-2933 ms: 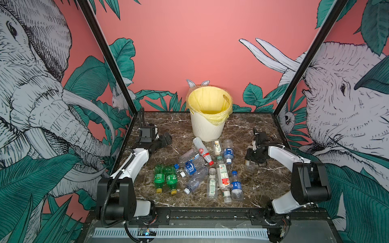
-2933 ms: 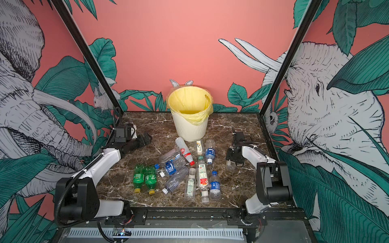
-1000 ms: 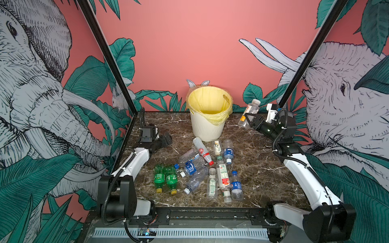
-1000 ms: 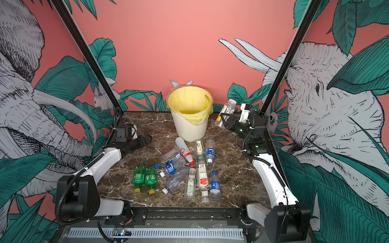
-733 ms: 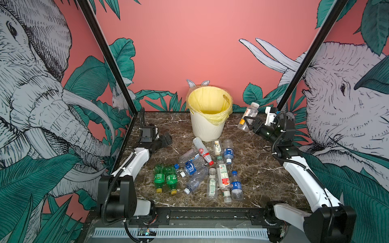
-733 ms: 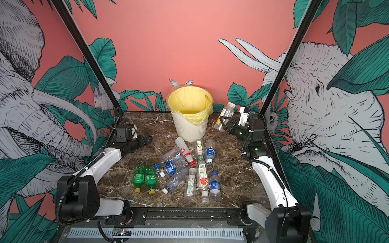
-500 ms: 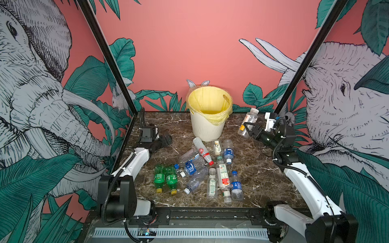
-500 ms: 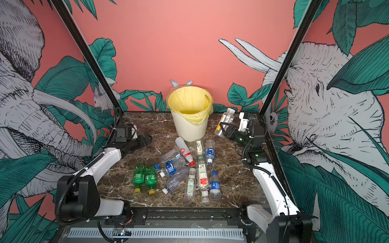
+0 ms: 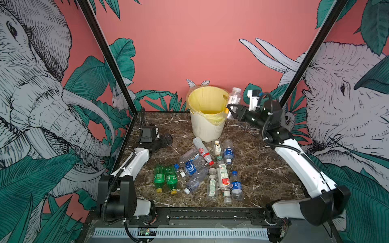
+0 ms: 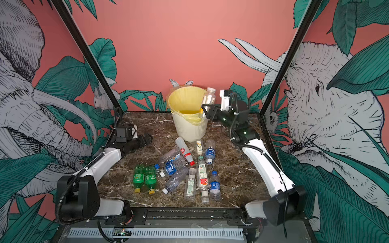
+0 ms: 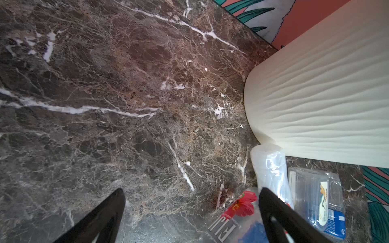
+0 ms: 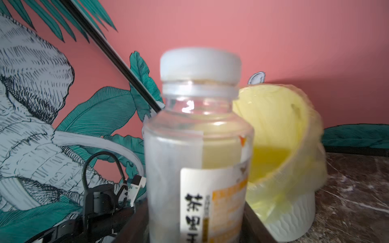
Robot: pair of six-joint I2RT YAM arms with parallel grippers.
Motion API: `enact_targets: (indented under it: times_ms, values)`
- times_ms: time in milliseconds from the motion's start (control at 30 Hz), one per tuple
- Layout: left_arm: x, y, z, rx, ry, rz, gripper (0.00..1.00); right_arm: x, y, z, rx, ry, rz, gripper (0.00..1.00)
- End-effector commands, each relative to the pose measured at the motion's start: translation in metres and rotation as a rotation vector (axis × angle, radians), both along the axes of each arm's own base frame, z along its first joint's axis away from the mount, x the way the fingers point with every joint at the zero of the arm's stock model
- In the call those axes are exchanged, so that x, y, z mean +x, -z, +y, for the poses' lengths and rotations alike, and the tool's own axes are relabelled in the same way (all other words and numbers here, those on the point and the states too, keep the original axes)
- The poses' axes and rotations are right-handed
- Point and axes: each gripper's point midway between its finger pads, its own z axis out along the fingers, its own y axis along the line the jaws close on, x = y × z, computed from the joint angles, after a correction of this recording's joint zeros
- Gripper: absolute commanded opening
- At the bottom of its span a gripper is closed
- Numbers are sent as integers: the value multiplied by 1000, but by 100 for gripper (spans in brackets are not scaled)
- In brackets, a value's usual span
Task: Throw the plastic bottles in the bin
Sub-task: Throw the plastic bottle into the trash bin.
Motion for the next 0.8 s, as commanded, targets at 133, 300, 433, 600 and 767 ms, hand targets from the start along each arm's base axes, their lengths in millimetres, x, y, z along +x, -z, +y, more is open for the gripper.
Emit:
enact_targets:
  times_ms: [133,300,433,600,767]
  values:
    - [-6,-8,-1,-28,-3,3,99,59,5,29,-72,-2,120,99]
    - [-12,-13,2,-7,-10,-2,99,52,0,13,-98,76,65,99]
    - [-11,-12,2,-10,-11,7,99,37,-6,12,-109,49,42,99]
    - [-10,-14,2,-12,-11,16,99,12,-1,-2,-107,68,4,99]
    - [-15,-17,3,-6,-17,17,99,-5,19,-14,-145,89,10,99]
